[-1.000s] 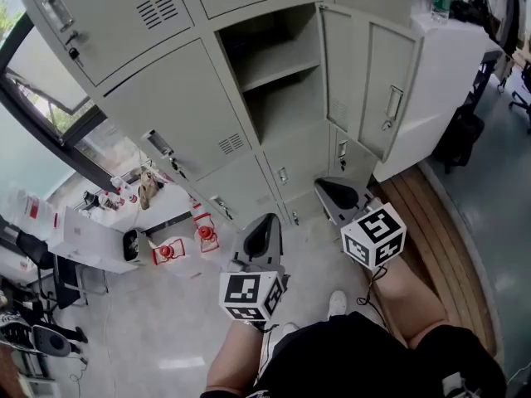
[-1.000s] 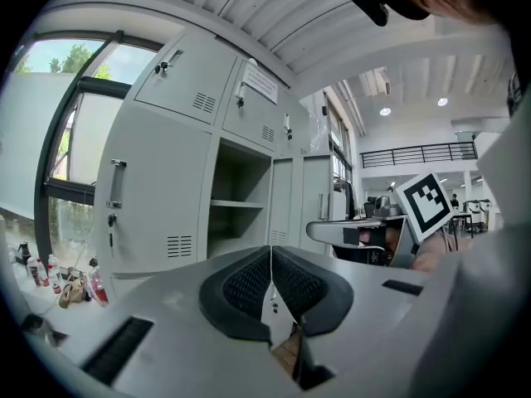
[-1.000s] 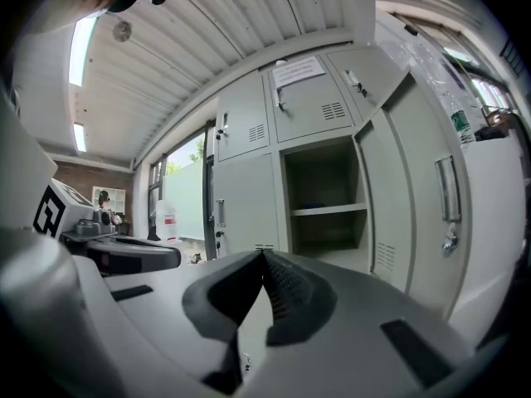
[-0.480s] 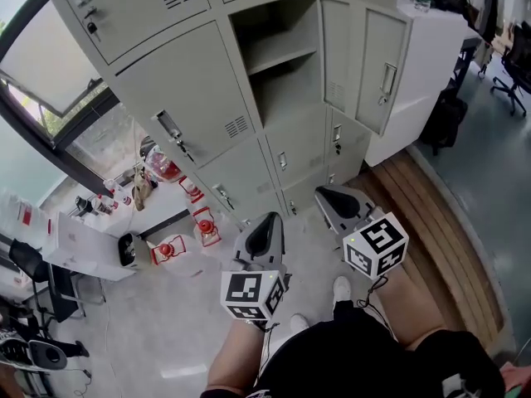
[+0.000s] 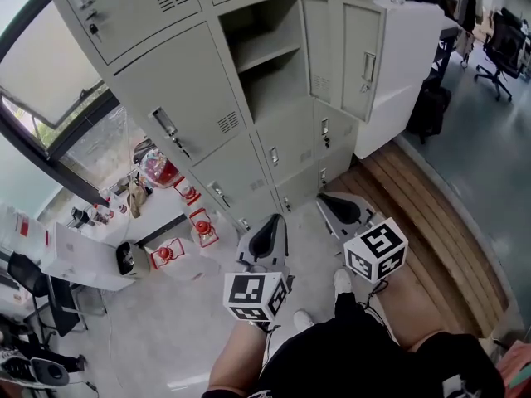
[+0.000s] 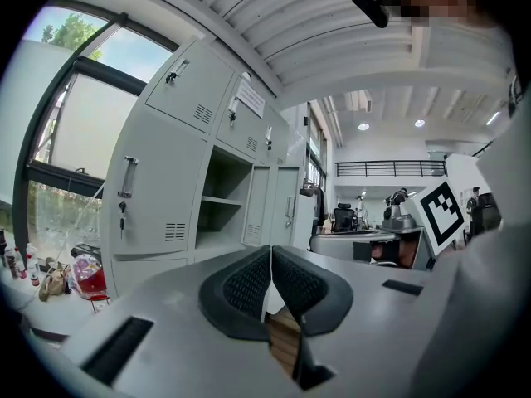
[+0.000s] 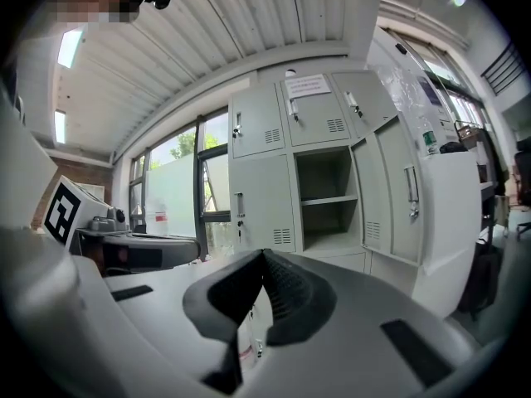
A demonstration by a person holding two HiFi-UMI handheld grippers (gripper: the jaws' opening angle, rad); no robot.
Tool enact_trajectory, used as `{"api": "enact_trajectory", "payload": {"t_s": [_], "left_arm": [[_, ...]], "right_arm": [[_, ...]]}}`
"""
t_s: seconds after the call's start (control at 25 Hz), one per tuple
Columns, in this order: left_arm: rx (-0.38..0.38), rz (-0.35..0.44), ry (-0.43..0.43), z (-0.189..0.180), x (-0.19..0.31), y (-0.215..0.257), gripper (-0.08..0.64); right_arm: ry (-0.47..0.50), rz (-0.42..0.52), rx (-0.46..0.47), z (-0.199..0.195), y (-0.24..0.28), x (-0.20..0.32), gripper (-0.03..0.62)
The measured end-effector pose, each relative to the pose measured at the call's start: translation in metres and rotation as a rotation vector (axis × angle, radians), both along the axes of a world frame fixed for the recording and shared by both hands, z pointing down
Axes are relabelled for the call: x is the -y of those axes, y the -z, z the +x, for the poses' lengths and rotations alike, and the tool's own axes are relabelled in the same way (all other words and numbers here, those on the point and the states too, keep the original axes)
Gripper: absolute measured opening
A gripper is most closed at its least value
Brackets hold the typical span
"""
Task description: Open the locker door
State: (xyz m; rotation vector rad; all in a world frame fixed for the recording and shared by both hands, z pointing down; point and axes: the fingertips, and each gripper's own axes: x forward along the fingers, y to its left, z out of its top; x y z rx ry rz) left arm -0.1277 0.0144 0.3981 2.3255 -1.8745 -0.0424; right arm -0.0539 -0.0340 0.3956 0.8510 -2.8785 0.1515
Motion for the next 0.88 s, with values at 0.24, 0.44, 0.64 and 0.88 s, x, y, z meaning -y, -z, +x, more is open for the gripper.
{"api": "enact_trajectory", "payload": {"t_s": [0.24, 0.44, 0.64, 0.88], "left_arm": [[0.013, -0.001, -0.026, 0.005, -0.009, -0.002, 0.02], [0.026, -0.006, -0.044, 0.01, -0.014, -0.004, 0.02], [0.028, -0.005, -0.065, 0.013, -0.017, -0.005, 0.02], [0.025, -0.005, -0.078, 0.012, -0.015, -0.004, 0.02]], "right_arm": [[-0.013, -0.002, 0.013, 0.003, -0.004, -0.015, 0.054], [-0.023, -0.009, 0.025, 0.007, -0.009, -0.024, 0.054], [-0.036, -0.006, 0.023, 0.008, -0.009, -0.029, 0.054], [-0.038, -0.003, 0.012, 0.006, -0.008, -0.031, 0.054]]}}
